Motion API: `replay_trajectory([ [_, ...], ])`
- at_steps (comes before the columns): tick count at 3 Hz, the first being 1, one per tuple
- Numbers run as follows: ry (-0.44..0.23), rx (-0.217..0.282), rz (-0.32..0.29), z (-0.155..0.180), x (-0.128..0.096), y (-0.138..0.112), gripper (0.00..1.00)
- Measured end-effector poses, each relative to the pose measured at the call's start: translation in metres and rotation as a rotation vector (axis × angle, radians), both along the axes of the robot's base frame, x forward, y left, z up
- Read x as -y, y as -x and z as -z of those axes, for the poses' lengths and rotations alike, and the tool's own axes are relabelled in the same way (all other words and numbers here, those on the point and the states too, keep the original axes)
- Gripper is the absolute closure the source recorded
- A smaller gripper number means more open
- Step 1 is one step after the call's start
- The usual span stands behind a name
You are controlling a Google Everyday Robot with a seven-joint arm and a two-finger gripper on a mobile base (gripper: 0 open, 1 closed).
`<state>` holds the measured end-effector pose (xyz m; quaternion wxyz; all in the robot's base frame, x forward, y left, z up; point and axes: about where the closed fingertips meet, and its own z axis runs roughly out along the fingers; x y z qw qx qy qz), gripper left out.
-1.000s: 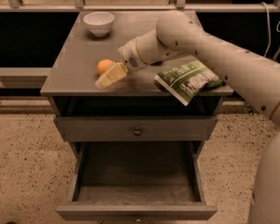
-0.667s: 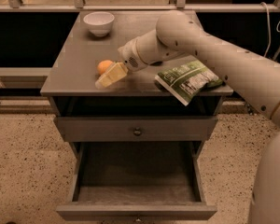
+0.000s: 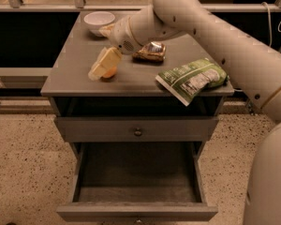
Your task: Pick orange from middle drawer and place on counter
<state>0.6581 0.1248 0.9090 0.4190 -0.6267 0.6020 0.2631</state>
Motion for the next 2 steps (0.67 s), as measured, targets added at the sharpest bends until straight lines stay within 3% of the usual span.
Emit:
replay_trajectory([
  [1,0.022,0.125,-0.086,-0.0464,-0.01,0.0184,0.0],
  [2,0.023,0.135,-0.092,-0.0495,-0.0103,0.0199,0.0],
])
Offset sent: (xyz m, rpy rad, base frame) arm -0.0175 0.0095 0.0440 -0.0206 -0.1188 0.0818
